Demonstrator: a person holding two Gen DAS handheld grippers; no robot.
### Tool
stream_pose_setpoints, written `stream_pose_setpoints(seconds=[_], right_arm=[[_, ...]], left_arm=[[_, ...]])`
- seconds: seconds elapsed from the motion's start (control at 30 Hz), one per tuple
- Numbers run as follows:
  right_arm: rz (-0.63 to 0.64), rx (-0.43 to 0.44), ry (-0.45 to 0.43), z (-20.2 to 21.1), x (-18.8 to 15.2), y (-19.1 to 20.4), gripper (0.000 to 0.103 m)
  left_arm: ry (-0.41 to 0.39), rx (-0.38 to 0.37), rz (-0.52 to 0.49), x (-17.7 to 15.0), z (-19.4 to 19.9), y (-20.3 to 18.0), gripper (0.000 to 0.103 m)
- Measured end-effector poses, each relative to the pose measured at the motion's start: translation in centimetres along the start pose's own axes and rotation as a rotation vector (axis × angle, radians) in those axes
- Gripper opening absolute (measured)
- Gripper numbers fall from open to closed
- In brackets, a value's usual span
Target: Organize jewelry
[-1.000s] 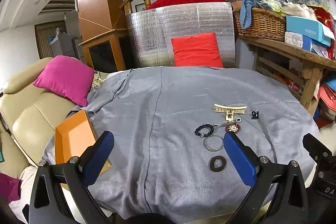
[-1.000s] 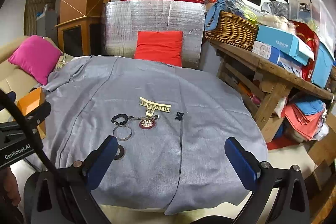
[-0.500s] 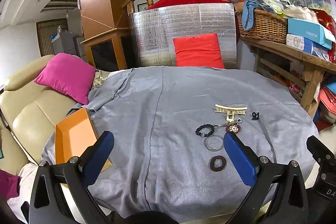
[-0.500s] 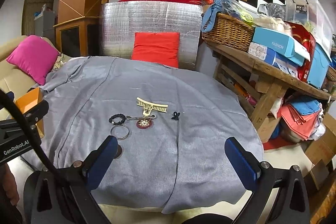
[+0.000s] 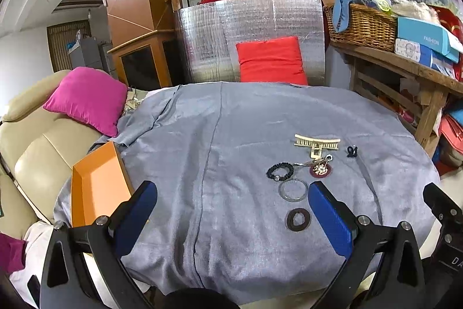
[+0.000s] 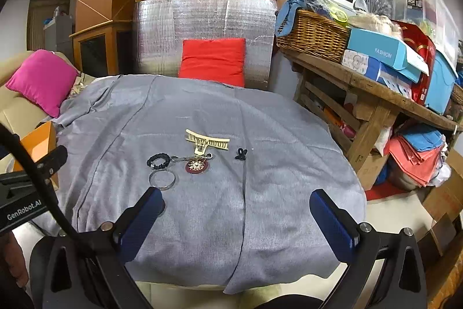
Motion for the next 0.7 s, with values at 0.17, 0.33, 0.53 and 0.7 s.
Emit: stream_pose_setpoints(seconds=[0.17,0.33,0.53,0.7], right_arm=[[0.009,-0.001,0.006,-0.4,-0.1,0.2,0.103],[0.013,0.003,0.009,-1.0,0.1,0.3,0.103],[0.020,0.004,0.012,-1.8,0.3,0.8,0.103],[0.029,0.007,0.019,-2.6,0.6,1.4,0.103]], left_arm=[[0.002,0.003,0.000,-0.2,-0.2,-0.1,0.103],[0.009,0.004,-0.001,-0.1,-0.6,0.0,0.103],[0.025,0.011,0.006,-0.1,-1.7,0.2,0.103],[0.026,0.014,0.010,-0.2,-2.2,0.5,0.103]])
Point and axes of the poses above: each gripper's, at about its wrist camera, not at the fingertips, and z roughly against the way its jaws point, y to its left, x to its top, the point moved 9 cm from there along -z, roughly the way its jaws point, and after that the axes turned 1 degree about z, right-handed, at the moved point
